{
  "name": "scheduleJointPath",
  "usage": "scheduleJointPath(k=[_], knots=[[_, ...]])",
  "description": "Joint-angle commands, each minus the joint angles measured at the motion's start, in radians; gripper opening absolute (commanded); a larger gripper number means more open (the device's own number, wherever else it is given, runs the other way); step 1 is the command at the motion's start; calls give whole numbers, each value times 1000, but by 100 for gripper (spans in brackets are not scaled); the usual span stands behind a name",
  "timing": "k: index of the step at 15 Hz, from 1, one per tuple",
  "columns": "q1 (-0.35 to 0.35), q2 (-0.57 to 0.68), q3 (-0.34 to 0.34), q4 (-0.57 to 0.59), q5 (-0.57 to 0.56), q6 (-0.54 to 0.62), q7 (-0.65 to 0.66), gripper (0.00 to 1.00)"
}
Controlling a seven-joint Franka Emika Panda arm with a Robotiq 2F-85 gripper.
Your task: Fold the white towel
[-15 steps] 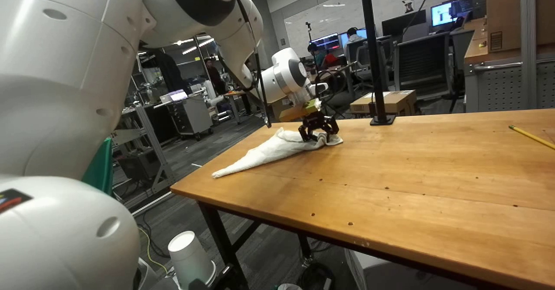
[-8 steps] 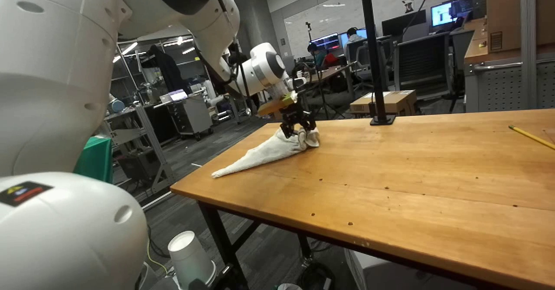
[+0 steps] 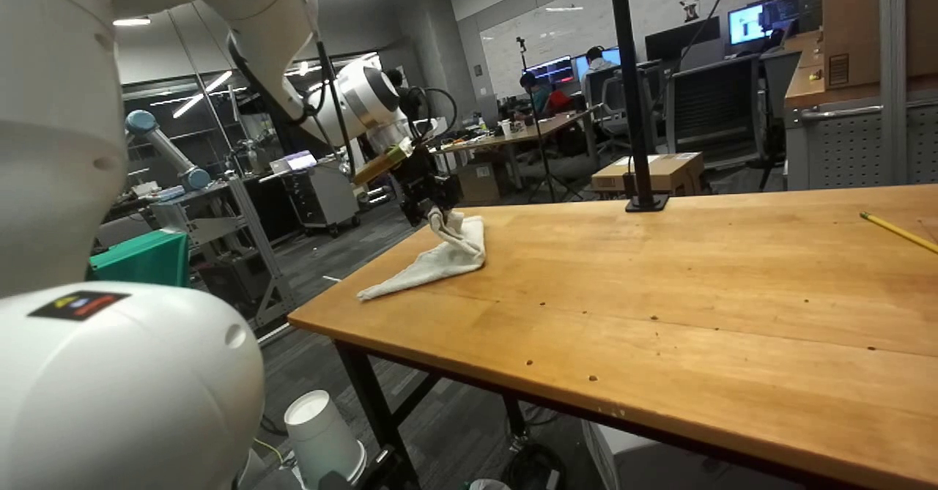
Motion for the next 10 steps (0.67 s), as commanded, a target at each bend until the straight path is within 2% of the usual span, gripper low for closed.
scheduleJointPath(k=[1, 6, 10], knots=[[22, -66, 40, -47, -39, -72, 80, 2], [38, -47, 83, -10, -48, -198, 167, 1], [54, 9, 94, 74, -74, -340, 218, 1]])
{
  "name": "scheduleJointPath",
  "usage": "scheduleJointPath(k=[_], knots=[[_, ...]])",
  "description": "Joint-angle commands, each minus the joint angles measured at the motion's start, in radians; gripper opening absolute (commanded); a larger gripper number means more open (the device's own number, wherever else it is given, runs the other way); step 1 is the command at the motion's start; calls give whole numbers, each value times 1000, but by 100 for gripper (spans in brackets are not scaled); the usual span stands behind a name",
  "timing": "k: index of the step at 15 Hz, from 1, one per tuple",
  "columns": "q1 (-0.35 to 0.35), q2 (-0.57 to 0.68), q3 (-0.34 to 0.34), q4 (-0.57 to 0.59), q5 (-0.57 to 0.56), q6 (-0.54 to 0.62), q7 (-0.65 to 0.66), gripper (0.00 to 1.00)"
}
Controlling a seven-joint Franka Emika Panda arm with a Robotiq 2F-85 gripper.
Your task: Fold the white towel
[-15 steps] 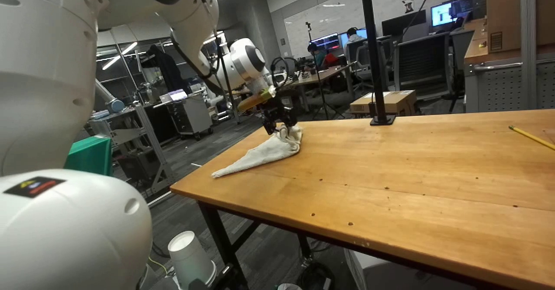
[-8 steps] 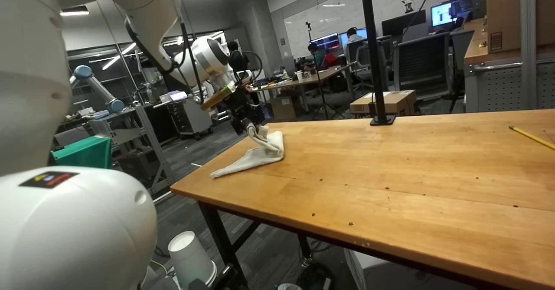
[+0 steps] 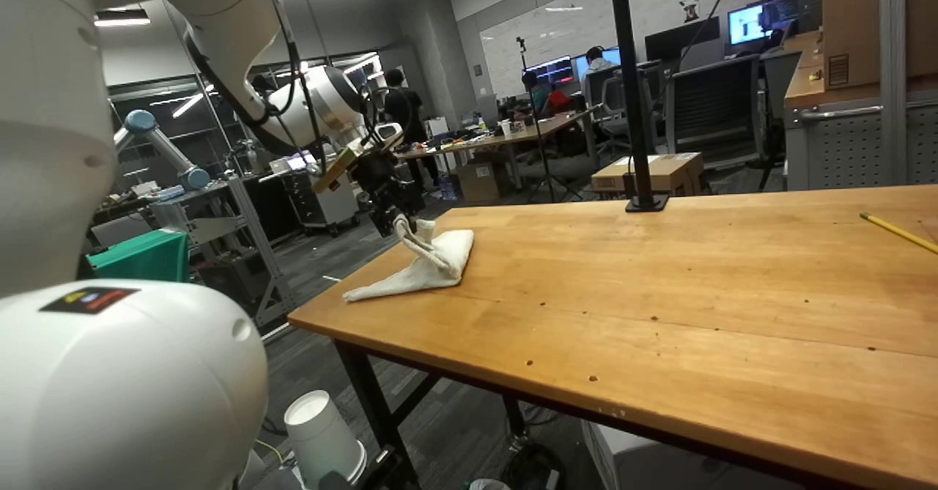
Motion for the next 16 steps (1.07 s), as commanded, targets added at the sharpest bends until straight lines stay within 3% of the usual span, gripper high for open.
scheduleJointPath(k=[1, 5, 9, 10, 12, 16], knots=[[20, 59, 12, 109, -42, -144, 56, 1], [59, 168, 19, 255, -66, -282, 47, 2], [107, 260, 11, 385, -49, -342, 16, 5], [114, 275, 10, 412, -34, -347, 9, 28], [120, 296, 15, 461, 17, -342, -12, 31], [102, 311, 18, 509, 174, -307, -30, 62]])
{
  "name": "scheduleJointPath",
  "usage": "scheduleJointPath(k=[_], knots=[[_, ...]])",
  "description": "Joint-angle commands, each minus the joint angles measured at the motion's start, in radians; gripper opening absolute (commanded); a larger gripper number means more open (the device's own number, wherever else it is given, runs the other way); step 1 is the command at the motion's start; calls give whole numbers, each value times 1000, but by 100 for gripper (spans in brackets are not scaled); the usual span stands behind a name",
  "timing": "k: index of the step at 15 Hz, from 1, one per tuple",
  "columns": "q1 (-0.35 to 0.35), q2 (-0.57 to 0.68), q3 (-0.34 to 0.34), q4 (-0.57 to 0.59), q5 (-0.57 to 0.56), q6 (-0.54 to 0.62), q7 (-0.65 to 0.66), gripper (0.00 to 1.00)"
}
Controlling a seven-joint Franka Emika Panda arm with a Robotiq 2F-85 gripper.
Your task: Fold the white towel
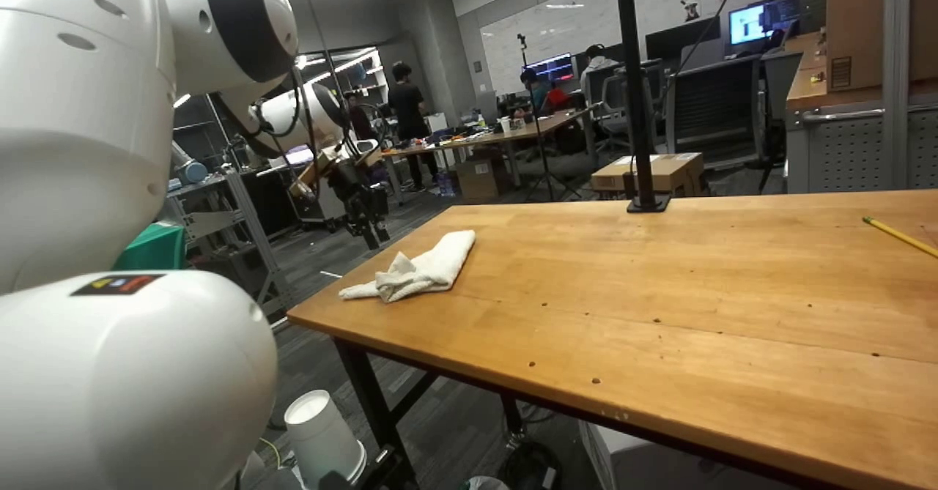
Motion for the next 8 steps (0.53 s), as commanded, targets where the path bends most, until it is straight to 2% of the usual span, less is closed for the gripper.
scheduleJointPath(k=[1, 3, 5, 8], knots=[[-21, 20, 2, 78, 116, -6, -34, 69], [-30, 8, 0, 77, 162, 8, -33, 84], [-54, -35, 13, 21, 184, 54, -26, 99], [-76, -144, 11, -129, 197, 189, -17, 100]])
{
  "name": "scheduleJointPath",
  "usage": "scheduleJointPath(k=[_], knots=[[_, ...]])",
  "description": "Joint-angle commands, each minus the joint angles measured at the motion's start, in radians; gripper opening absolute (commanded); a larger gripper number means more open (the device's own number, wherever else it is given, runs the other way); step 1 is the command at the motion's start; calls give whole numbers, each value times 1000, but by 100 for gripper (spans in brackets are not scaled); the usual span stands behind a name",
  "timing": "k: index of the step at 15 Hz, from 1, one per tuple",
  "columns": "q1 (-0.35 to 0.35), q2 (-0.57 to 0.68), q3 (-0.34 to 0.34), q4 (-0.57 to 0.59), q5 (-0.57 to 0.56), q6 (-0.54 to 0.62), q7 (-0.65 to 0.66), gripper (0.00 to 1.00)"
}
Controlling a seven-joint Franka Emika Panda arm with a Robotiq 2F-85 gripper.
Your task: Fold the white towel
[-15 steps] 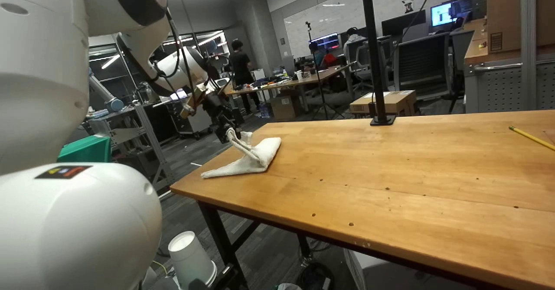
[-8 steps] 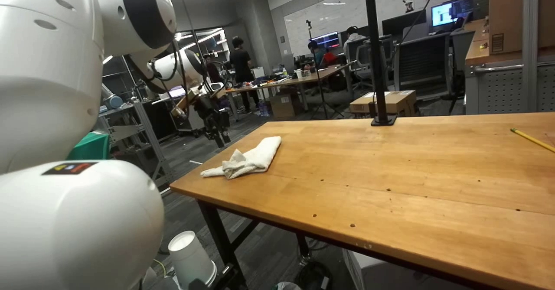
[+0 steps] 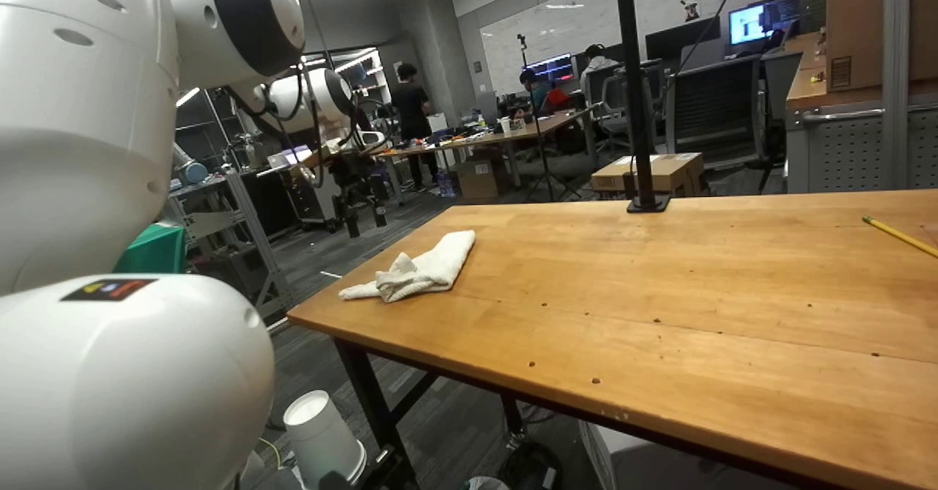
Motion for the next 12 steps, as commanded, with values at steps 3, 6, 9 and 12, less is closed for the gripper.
scheduleJointPath(k=[3, 6, 9, 12], knots=[[-45, -251, 9, -311, 9, 274, 9, 100], [-41, -355, 8, -448, -51, 462, 31, 100], [-36, -453, 13, -595, -143, 624, 128, 100], [-44, -547, 35, -752, -207, 737, 295, 100]])
